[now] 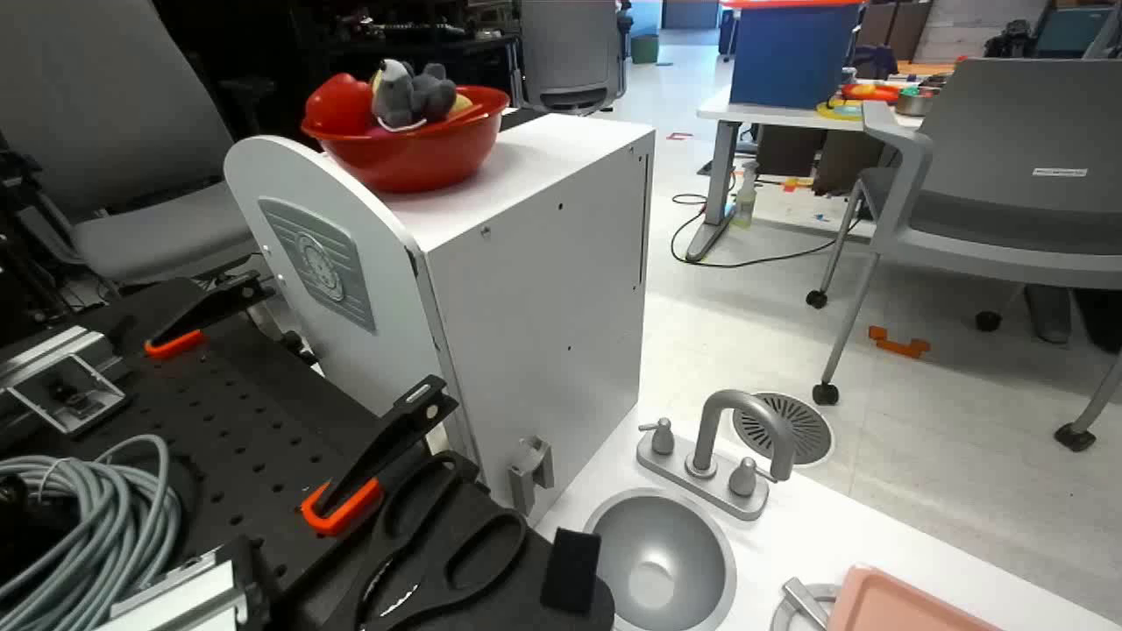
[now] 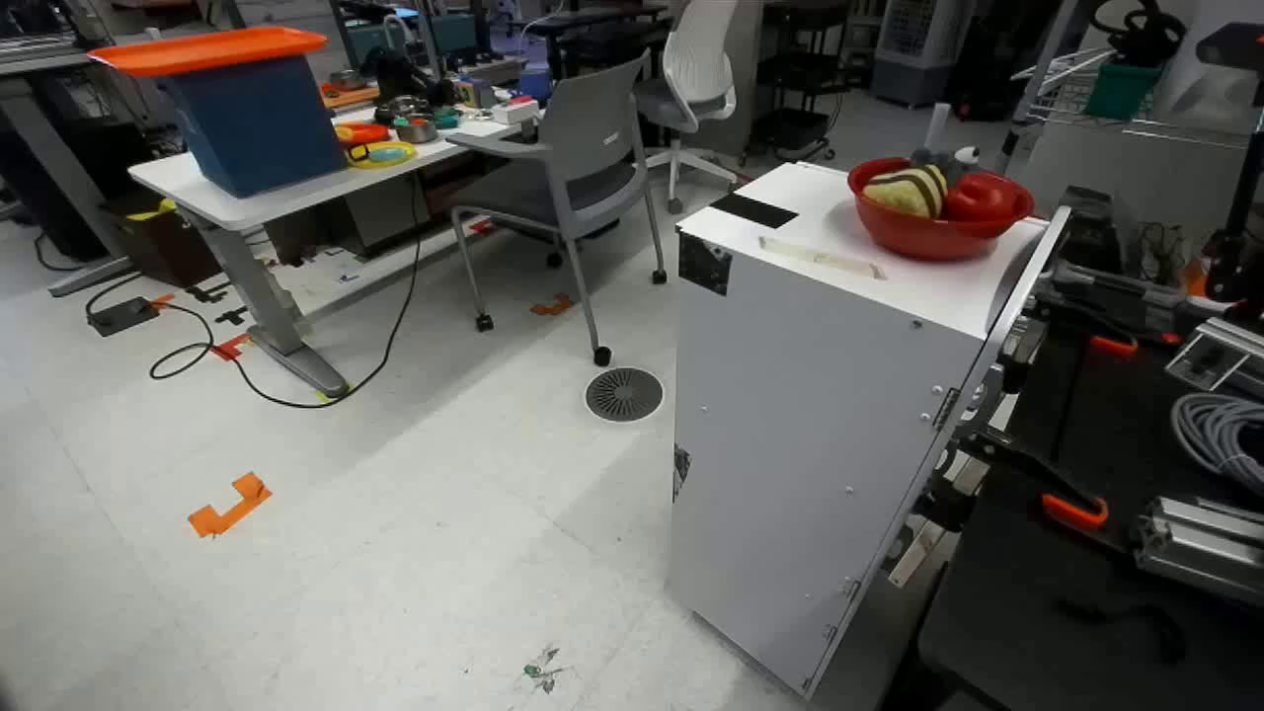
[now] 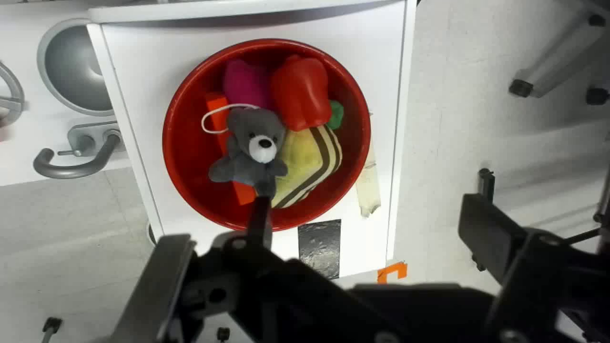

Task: Pick the red object and drop it in the sink

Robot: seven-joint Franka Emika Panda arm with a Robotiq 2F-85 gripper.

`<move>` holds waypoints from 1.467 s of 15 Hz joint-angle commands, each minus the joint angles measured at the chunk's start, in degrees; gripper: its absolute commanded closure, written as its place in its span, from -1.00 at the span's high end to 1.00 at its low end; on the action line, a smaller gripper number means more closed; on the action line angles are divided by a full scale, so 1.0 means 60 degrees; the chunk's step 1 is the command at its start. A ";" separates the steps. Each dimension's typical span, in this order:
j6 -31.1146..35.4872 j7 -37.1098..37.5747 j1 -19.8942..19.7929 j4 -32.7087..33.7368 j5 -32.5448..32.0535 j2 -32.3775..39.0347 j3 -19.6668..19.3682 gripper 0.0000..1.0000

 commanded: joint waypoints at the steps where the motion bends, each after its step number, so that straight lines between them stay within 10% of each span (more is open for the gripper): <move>1: -0.0036 -0.0031 -0.0130 0.0029 0.0044 0.0000 0.0124 1.00; 22: -0.0407 0.0693 -0.0425 0.0116 -0.0396 -0.0005 0.0253 1.00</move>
